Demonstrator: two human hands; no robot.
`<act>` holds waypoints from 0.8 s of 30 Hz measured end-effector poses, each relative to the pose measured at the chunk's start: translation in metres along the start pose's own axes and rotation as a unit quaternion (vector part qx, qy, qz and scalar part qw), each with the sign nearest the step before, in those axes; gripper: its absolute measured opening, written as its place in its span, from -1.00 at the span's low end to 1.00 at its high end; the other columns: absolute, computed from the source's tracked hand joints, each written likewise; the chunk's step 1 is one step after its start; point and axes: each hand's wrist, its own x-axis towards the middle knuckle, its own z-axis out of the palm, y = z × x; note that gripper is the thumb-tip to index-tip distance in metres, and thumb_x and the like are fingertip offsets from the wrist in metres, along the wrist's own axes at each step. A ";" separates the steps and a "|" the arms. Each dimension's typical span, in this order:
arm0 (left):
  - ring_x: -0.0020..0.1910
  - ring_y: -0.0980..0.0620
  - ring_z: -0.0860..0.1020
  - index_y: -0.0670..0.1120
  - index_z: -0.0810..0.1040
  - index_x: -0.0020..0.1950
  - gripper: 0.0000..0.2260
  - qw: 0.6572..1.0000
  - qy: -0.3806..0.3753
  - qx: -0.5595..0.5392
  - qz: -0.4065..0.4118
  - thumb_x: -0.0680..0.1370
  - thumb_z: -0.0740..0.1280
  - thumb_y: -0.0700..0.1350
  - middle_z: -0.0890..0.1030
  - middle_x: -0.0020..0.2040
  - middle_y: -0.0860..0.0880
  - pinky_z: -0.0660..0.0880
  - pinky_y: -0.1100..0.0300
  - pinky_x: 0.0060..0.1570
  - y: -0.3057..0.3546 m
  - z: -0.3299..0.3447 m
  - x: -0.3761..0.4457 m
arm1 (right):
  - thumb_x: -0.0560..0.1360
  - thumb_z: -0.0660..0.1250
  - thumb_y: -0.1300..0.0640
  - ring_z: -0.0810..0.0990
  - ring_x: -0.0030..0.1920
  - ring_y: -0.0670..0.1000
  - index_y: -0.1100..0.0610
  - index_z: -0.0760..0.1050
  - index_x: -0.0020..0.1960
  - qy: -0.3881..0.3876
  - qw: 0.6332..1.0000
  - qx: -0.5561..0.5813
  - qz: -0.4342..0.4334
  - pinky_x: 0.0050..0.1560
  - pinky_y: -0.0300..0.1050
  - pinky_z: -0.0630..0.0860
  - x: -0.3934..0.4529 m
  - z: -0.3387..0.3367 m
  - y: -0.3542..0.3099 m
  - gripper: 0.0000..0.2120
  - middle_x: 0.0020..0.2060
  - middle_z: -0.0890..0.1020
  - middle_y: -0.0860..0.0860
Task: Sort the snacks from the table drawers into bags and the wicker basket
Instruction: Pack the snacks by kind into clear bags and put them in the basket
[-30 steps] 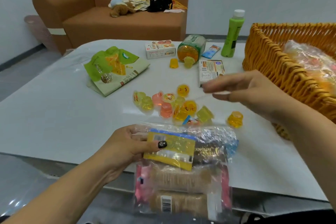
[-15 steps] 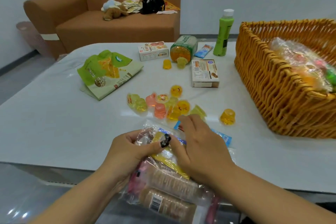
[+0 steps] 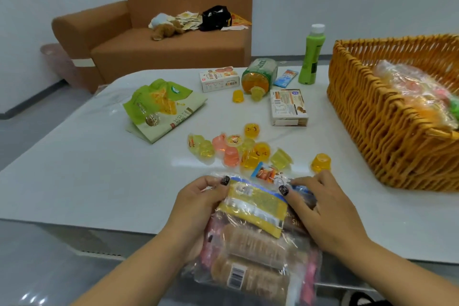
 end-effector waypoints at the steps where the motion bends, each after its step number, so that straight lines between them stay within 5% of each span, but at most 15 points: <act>1: -0.44 -0.04 0.61 -0.19 0.57 -0.21 -0.88 1.000 -0.002 -0.012 0.018 0.52 0.35 -0.31 0.65 -0.32 -0.19 0.52 0.22 -0.49 0.003 0.002 0.000 | 0.38 0.01 -0.52 0.48 -0.09 -0.18 -0.14 0.50 0.08 0.010 0.998 0.061 0.024 -0.17 -0.28 0.39 0.001 -0.001 -0.004 -0.41 -0.06 0.45 -0.18; 4: -0.40 0.00 0.64 -0.21 0.59 -0.11 -0.97 0.997 -0.007 -0.055 0.057 0.50 0.35 -0.27 0.68 -0.30 -0.16 0.55 0.23 -0.46 0.017 0.011 0.001 | 0.40 0.15 -0.41 0.61 -0.02 -0.06 -0.15 0.49 0.12 0.039 0.947 0.300 0.106 -0.02 -0.10 0.55 0.014 -0.011 -0.017 -0.54 -0.01 0.61 -0.06; 7: -0.37 0.00 0.65 -0.21 0.59 -0.09 -0.89 0.992 -0.018 -0.096 0.083 0.42 0.37 -0.21 0.68 -0.28 -0.14 0.57 0.20 -0.42 0.030 0.018 0.001 | 0.26 0.24 -0.47 0.67 -0.01 0.08 0.03 0.49 0.24 0.020 0.894 0.423 0.146 0.07 0.14 0.58 0.033 -0.030 -0.030 -0.25 0.04 0.66 0.09; 11: -0.27 -0.02 0.67 -0.19 0.63 0.02 -0.76 0.988 -0.028 -0.110 0.101 0.39 0.38 -0.13 0.70 -0.16 -0.14 0.63 0.12 -0.32 0.040 0.019 0.001 | 0.21 0.27 -0.39 0.69 -0.08 0.22 0.22 0.62 0.03 -0.065 0.823 0.541 0.163 0.00 0.17 0.61 0.041 -0.047 -0.040 -0.27 -0.09 0.70 0.21; 16: -0.06 -0.16 0.65 -0.21 0.61 0.19 -0.61 0.989 -0.033 -0.107 0.100 0.43 0.38 -0.05 0.67 0.05 -0.24 0.58 -0.14 0.04 0.045 0.019 0.004 | 0.05 0.39 -0.37 0.71 -0.17 0.14 0.13 0.70 -0.16 -0.112 0.783 0.601 0.115 -0.33 -0.05 0.63 0.045 -0.055 -0.039 -0.37 -0.12 0.71 0.20; 19: 0.01 -0.19 0.65 -0.21 0.61 0.19 -0.62 0.989 -0.035 -0.106 0.093 0.45 0.37 -0.04 0.66 0.08 -0.25 0.57 -0.20 0.07 0.047 0.023 0.003 | -0.16 0.54 -0.41 0.69 -0.06 0.20 0.22 0.62 0.04 -0.127 0.776 0.611 0.091 -0.25 -0.02 0.64 0.049 -0.056 -0.035 -0.03 -0.03 0.68 0.24; 24: -0.09 -0.15 0.68 -0.20 0.65 0.09 -0.71 0.987 -0.038 -0.118 0.100 0.46 0.36 -0.07 0.69 0.02 -0.24 0.63 -0.14 -0.06 0.058 0.028 -0.001 | -0.14 0.57 -0.39 0.62 0.09 0.29 0.31 0.55 0.18 -0.144 0.784 0.601 0.058 -0.01 0.11 0.63 0.061 -0.059 -0.031 0.09 0.10 0.62 0.30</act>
